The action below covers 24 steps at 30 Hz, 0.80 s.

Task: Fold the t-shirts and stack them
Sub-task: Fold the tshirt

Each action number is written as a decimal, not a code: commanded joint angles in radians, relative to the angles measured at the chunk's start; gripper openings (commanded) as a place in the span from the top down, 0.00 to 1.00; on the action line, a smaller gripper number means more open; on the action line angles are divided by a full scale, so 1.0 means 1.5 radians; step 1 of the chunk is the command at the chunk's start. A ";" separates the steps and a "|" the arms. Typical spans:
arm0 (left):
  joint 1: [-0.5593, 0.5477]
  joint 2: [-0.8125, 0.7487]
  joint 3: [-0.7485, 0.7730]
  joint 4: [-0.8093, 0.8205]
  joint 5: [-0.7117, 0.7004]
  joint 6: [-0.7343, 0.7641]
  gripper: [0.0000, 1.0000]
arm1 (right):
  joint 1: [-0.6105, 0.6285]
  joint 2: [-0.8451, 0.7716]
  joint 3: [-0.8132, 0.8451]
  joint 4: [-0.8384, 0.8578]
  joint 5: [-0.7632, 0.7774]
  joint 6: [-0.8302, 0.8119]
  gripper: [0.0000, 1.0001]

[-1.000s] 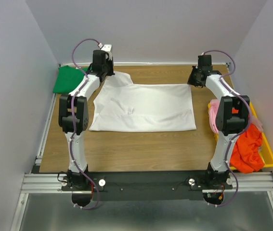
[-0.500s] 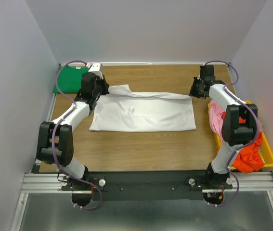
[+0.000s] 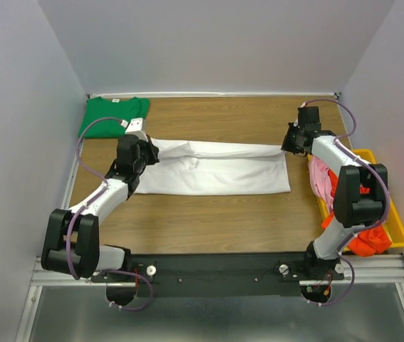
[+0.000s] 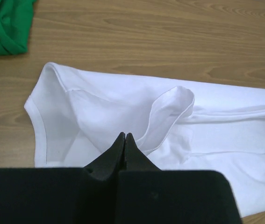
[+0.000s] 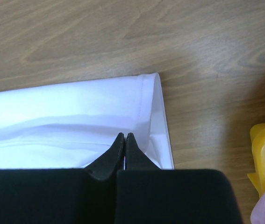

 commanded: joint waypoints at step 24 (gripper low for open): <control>-0.091 -0.061 -0.056 0.033 -0.094 -0.101 0.39 | 0.007 -0.092 -0.060 0.061 -0.059 0.021 0.42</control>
